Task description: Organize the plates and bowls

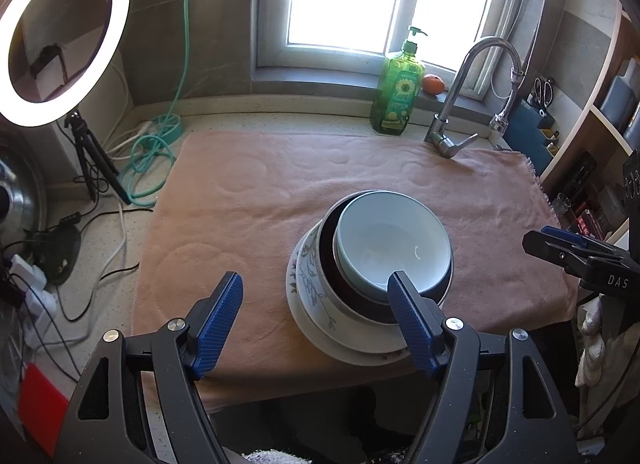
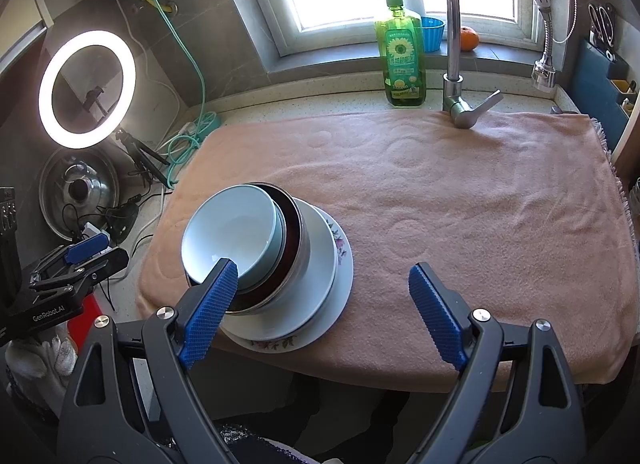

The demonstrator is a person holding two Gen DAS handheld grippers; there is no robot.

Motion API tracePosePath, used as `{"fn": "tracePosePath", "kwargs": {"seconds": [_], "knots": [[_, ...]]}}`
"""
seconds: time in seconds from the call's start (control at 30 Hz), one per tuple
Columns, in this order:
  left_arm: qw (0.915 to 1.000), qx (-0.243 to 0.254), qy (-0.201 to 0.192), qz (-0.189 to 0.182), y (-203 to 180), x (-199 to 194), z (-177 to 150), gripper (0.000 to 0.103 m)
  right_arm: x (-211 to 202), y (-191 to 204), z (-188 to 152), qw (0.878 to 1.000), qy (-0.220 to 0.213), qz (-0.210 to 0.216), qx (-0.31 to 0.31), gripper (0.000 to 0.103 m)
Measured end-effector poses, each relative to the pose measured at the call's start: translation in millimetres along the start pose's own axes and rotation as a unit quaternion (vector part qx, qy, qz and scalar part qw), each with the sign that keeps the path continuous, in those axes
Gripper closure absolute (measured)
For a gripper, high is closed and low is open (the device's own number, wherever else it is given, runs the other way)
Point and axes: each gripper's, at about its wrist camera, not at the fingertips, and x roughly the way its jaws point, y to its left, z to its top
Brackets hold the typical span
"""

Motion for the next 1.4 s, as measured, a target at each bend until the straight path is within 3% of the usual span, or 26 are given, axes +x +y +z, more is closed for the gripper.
{"fn": "tracePosePath", "kwargs": {"seconds": [1.4], "knots": [[1.0,0.006,0.002,0.0,-2.5,0.3,2.5,0.028,6.4,1.2,-5.3,1.0,0.01,-0.001,0.005,0.013]]}}
